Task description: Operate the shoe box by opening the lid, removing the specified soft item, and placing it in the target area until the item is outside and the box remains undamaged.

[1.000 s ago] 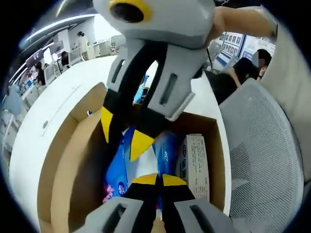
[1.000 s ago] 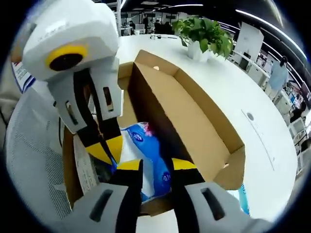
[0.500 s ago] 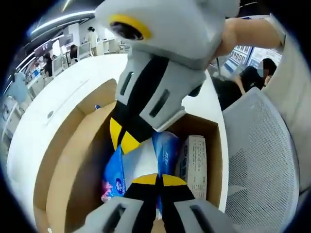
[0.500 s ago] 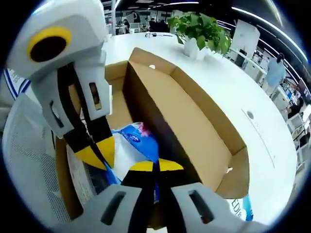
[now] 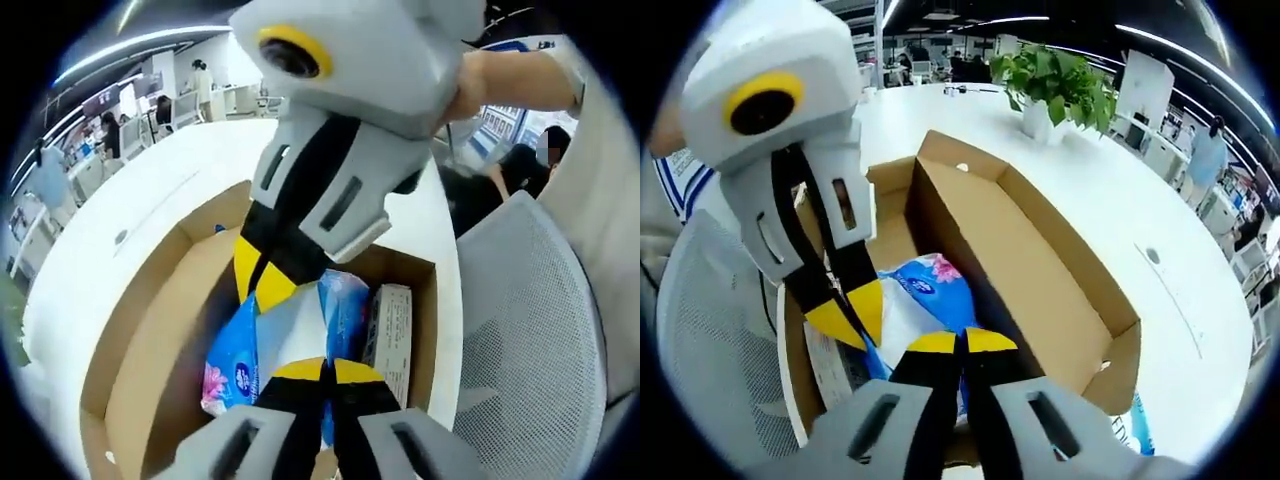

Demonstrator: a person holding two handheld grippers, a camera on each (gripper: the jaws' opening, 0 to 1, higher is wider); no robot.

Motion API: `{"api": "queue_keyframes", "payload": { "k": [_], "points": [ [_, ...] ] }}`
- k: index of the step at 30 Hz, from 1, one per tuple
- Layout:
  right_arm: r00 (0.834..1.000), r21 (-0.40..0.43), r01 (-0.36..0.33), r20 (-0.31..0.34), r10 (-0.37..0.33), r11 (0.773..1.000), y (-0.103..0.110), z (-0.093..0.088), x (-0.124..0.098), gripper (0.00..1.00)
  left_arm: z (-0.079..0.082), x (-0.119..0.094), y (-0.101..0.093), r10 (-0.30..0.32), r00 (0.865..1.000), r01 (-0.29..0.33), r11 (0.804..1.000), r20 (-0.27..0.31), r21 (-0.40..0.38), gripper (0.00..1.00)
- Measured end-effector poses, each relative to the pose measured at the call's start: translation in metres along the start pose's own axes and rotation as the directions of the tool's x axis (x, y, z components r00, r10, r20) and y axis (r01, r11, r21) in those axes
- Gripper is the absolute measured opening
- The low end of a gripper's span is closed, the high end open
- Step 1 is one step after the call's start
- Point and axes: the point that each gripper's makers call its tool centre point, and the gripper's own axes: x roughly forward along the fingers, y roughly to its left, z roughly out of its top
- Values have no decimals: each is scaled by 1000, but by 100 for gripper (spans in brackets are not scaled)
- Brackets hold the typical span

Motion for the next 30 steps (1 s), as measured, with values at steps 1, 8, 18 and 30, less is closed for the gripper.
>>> {"api": "queue_keyframes", "payload": {
  "k": [1, 8, 18, 30],
  "points": [
    [1000, -3, -2, 3, 2, 1000, 1, 2, -1, 0, 2, -2, 0, 4, 1000, -4, 1000, 6, -2, 0],
    [999, -36, -5, 36, 6, 999, 4, 18, -15, 0, 12, -21, -2, 31, 999, -31, 1000, 42, -1, 0],
    [997, -67, -2, 76, 7, 998, 6, 39, -36, 0, 31, -43, -7, 47, 995, -45, 999, 82, -24, 0],
    [993, -70, 19, 119, -10, 997, 1, 48, -67, 0, 57, -55, -16, 61, 993, -60, 998, 103, -10, 0]
  ]
}}
